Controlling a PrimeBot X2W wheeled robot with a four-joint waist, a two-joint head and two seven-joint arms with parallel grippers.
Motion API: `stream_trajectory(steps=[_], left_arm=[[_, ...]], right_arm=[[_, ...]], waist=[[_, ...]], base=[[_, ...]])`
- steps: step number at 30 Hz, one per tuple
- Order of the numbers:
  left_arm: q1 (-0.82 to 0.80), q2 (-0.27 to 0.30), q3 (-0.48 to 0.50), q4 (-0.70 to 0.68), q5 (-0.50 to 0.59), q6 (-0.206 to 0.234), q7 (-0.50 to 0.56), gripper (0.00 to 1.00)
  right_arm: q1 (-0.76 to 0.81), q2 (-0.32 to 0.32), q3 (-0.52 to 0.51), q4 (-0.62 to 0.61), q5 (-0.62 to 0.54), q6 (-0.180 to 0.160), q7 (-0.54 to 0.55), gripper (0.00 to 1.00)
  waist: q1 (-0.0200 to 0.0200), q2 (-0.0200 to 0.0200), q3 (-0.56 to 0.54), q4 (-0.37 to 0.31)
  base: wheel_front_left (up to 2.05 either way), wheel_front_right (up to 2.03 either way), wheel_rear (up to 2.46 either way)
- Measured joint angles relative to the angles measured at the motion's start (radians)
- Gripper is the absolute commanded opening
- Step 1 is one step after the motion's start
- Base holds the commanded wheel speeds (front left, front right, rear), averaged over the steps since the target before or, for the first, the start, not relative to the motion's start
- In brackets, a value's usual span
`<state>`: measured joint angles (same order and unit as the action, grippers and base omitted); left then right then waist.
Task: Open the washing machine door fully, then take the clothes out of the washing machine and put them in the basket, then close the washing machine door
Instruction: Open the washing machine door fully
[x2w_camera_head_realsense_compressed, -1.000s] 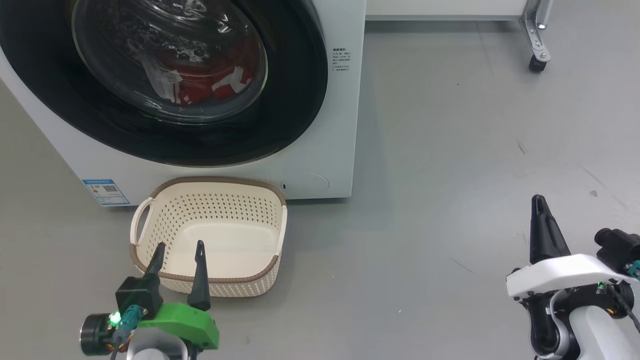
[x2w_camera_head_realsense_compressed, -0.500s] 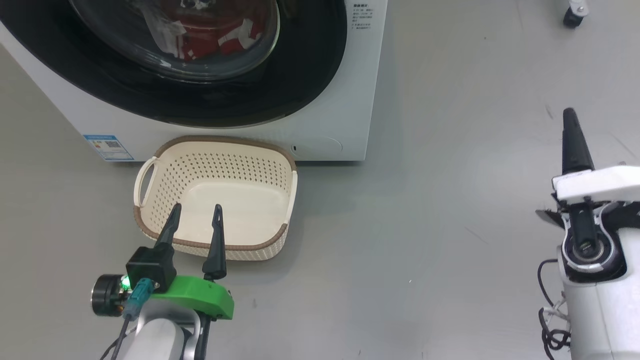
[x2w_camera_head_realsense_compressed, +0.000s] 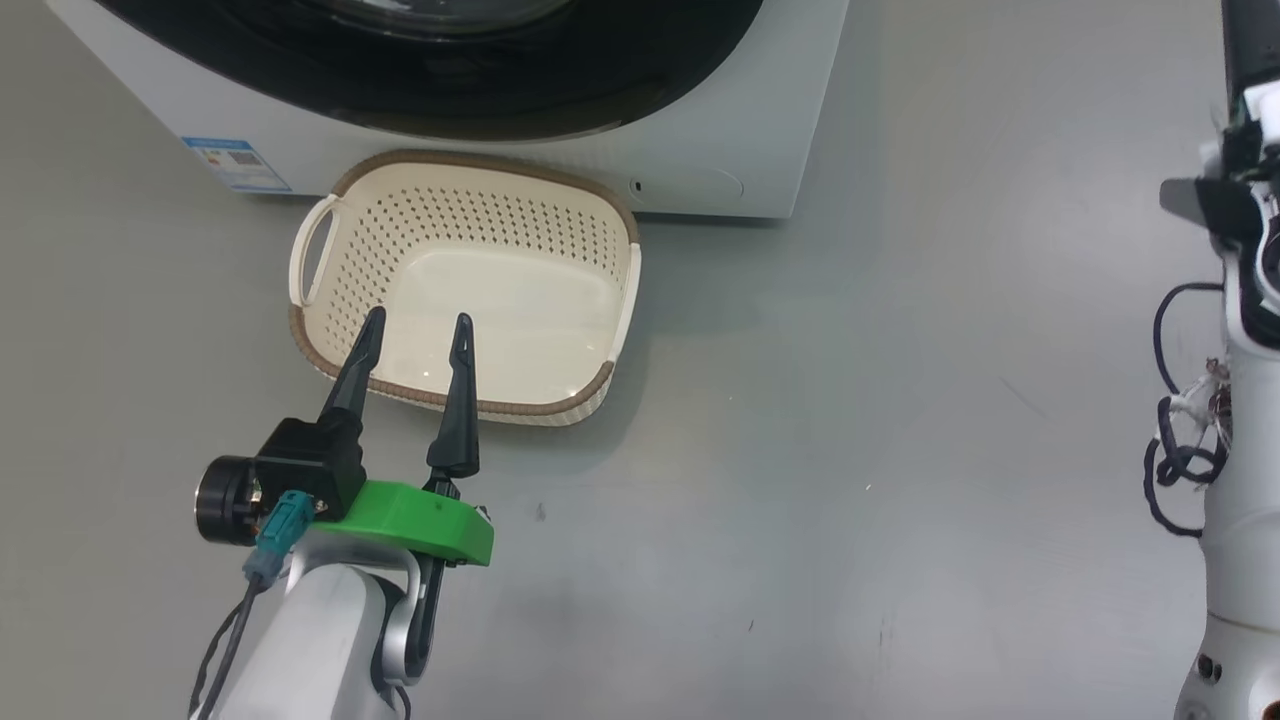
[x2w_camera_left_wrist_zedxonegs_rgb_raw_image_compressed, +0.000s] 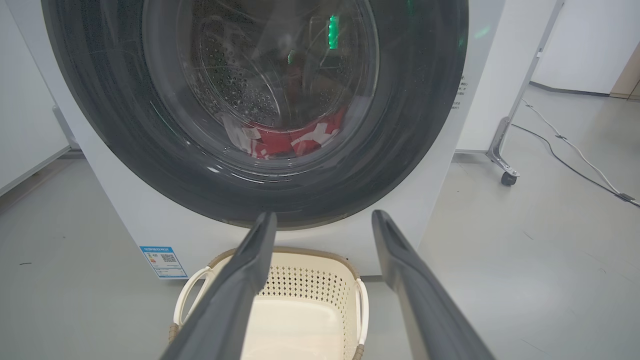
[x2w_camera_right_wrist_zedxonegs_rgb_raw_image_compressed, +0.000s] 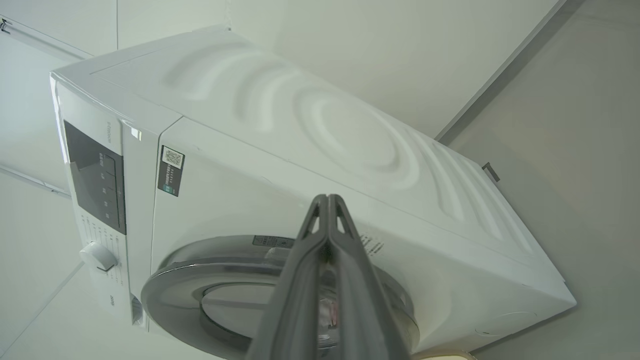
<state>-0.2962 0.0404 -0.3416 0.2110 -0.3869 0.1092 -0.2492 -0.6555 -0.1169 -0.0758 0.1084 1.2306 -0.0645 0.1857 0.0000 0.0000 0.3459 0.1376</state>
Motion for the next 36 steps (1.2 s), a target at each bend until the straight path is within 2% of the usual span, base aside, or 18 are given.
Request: stream_trajectory(steps=[13, 29, 36], left_arm=[[-0.054, -0.003, -0.067, -0.018, -0.027, 0.0, 0.0, 1.0], [-0.097, -0.007, -0.102, -0.023, -0.062, 0.002, 0.0, 1.0], [-0.101, -0.008, -0.122, -0.021, -0.081, 0.002, 0.0, 1.0]], right_arm=[[-0.21, -0.007, 0.012, 0.093, 0.071, -0.034, 0.11, 0.0], [-0.38, 0.01, 0.047, 0.213, 0.144, -0.046, 0.213, 0.0], [-0.444, 0.013, 0.041, 0.258, 0.16, -0.053, 0.225, 0.0]], waist=[[0.0, 0.0, 0.134, 0.066], [0.0001, 0.0, 0.224, 0.137], [0.0001, 0.0, 0.239, 0.164]], base=[[0.0, 0.0, 0.0], [0.0, 0.0, 0.0], [0.0, 0.0, 0.0]])
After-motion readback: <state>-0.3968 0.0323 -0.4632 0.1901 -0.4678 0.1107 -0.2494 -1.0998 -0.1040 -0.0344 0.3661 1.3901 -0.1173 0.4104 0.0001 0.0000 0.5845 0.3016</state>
